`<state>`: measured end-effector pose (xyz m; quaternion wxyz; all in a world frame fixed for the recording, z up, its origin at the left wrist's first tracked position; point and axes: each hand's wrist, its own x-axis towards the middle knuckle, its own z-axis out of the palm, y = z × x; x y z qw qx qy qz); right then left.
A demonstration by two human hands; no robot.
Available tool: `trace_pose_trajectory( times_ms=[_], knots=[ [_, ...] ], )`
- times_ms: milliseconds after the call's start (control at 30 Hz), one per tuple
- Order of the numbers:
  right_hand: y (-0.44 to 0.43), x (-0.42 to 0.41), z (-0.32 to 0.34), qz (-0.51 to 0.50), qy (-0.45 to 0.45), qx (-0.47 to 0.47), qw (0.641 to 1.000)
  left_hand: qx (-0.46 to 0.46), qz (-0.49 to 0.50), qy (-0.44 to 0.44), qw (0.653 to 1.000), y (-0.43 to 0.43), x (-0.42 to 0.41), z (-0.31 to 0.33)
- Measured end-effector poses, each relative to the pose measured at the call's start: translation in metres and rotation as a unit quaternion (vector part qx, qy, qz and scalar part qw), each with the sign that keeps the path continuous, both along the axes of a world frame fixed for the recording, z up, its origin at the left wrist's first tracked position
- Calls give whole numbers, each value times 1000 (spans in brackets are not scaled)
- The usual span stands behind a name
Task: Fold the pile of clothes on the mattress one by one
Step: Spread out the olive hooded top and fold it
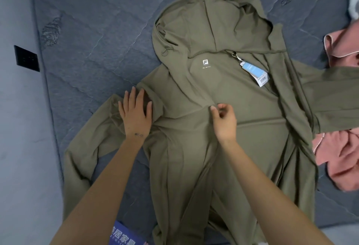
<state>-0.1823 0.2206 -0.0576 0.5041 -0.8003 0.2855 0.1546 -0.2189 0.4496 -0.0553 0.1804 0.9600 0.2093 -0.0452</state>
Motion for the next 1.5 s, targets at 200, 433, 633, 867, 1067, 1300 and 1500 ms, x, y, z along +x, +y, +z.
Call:
trace_pose_trajectory(
  times_ms=[200,433,633,867,1067,1300,1500],
  knots=[
    [-17,-41,12,74,88,37,993,-59,-169,-22,984,-58,37,16],
    [-42,-90,16,89,97,-7,991,-58,-276,95,955,-107,72,-1],
    [-60,-98,27,44,55,144,987,-27,-273,91,957,-110,84,-5],
    [-78,-110,22,62,157,152,974,-48,-290,79,953,-103,98,-3],
    [-98,-120,23,122,266,220,930,-51,-273,18,961,-105,95,-4],
    [-119,-121,22,109,232,276,926,-126,-109,-82,983,-119,93,-1],
    [-133,-135,10,129,177,118,969,-37,-167,21,985,-142,40,8]
  ],
)
